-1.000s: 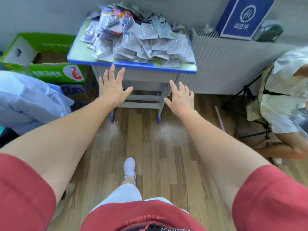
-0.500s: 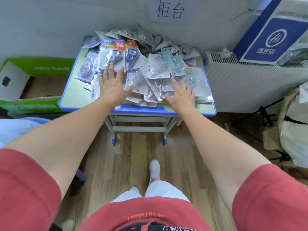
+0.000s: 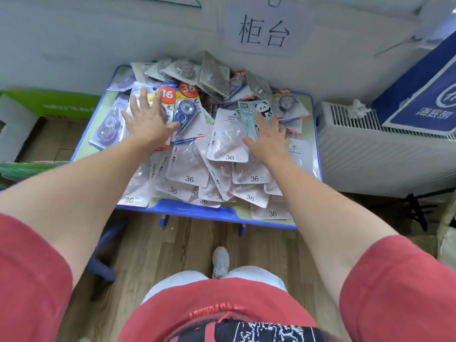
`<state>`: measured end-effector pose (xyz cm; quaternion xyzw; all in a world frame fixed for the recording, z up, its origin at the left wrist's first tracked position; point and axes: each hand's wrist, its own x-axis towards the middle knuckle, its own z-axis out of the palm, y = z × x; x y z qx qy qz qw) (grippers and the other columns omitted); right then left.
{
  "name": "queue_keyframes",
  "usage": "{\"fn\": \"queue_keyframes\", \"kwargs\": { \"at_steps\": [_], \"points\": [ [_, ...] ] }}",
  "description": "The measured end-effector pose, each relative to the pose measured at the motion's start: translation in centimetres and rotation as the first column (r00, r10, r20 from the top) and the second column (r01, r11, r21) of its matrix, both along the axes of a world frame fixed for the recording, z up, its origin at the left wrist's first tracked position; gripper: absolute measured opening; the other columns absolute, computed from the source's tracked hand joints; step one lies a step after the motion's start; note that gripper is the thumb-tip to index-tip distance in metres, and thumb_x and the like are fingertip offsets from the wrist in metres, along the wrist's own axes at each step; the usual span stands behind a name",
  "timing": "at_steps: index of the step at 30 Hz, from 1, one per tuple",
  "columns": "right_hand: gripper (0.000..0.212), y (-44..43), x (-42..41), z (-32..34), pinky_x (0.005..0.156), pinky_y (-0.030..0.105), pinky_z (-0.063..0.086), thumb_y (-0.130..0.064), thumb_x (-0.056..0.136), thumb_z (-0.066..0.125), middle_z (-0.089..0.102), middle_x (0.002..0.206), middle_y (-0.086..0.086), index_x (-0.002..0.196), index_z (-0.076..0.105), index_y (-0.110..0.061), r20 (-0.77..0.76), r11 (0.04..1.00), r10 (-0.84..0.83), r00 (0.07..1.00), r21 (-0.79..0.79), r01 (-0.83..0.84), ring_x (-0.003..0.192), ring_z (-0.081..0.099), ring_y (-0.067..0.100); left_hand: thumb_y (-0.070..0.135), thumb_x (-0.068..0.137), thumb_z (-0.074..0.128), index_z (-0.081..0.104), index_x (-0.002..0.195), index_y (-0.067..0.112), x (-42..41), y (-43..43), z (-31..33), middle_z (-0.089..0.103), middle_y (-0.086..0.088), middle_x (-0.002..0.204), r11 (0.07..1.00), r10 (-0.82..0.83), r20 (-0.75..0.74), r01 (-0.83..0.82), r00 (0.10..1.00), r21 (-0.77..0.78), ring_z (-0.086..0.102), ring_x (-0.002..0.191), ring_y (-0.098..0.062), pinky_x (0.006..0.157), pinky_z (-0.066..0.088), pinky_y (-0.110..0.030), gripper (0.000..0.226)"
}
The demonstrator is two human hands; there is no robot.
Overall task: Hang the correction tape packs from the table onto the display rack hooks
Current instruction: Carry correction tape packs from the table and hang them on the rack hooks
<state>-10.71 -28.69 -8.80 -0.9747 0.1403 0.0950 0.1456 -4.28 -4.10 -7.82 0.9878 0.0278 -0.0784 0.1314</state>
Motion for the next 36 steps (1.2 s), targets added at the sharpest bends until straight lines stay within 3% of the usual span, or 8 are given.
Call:
{"fn": "queue_keyframes", "kwargs": {
  "at_steps": [7,12,16,22,27,36],
  "points": [
    [0.063,-0.6,1.5,-0.5,0.11,0.048,0.024,-0.049,0.096,0.045,0.019,0.155,0.015,0.151,0.019,-0.033,0.017,1.0,0.014,1.0,0.013,-0.014,0.137,0.027,0.039,0.051,0.089,0.058,0.014,0.152,0.037,1.3,0.3,-1.2,-0.003,-0.007,0.161,1.0,0.013,-0.055,-0.015,0.998,-0.019,-0.008,0.146,-0.035,0.115,-0.001,-0.056,0.077],
    [0.07,-1.1,1.4,-0.4,0.111,0.047,0.024,-0.048,0.092,0.05,0.016,0.157,0.014,0.152,0.017,-0.033,0.0,0.997,0.078,0.997,0.011,-0.078,0.138,0.026,0.04,0.04,0.086,0.066,0.008,0.151,0.042,1.3,1.2,-1.1,-0.009,-0.004,0.161,0.999,-0.034,-0.104,0.036,0.994,0.013,-0.01,0.146,-0.036,0.115,0.001,-0.058,0.088],
    [0.07,-1.0,1.0,0.0,0.109,0.049,0.028,-0.044,0.091,0.055,0.019,0.155,0.015,0.151,0.021,-0.032,0.041,0.998,0.057,0.998,0.02,-0.058,0.136,0.027,0.04,0.04,0.086,0.066,0.012,0.151,0.039,0.9,1.7,-0.7,-0.004,-0.005,0.161,1.0,-0.016,-0.036,0.016,0.999,-0.006,-0.003,0.147,-0.03,0.114,0.011,-0.056,0.085],
    [0.07,0.7,-1.4,0.8,0.107,0.049,0.031,-0.045,0.092,0.053,0.017,0.155,0.014,0.151,0.021,-0.029,0.11,1.0,0.029,0.993,0.0,-0.029,0.136,0.026,0.038,0.043,0.089,0.061,0.004,0.153,0.035,-1.6,2.7,-0.5,-0.001,-0.007,0.161,0.998,-0.063,0.04,0.063,0.997,0.001,-0.003,0.147,-0.026,0.115,0.009,-0.056,0.086],
    [0.072,2.9,-6.0,0.9,0.11,0.048,0.026,-0.046,0.093,0.053,0.014,0.157,0.014,0.152,0.016,-0.03,0.095,1.0,-0.021,0.995,-0.017,0.023,0.14,0.021,0.038,0.046,0.09,0.057,0.004,0.153,0.033,-5.6,3.6,0.2,0.0,-0.007,0.161,0.993,-0.112,0.05,0.11,0.992,0.033,-0.002,0.147,-0.026,0.114,0.009,-0.057,0.083],
    [0.073,9.0,-20.0,-1.5,0.106,0.047,0.032,-0.047,0.092,0.054,0.017,0.155,0.014,0.152,0.016,-0.03,0.079,0.996,-0.071,0.994,-0.055,0.075,0.134,0.029,0.036,0.045,0.092,0.053,0.003,0.154,0.031,-17.5,7.2,-0.9,-0.002,-0.008,0.161,0.969,-0.237,0.022,0.235,0.971,0.071,-0.002,0.147,-0.026,0.113,0.014,-0.055,0.081]
  ]
}}
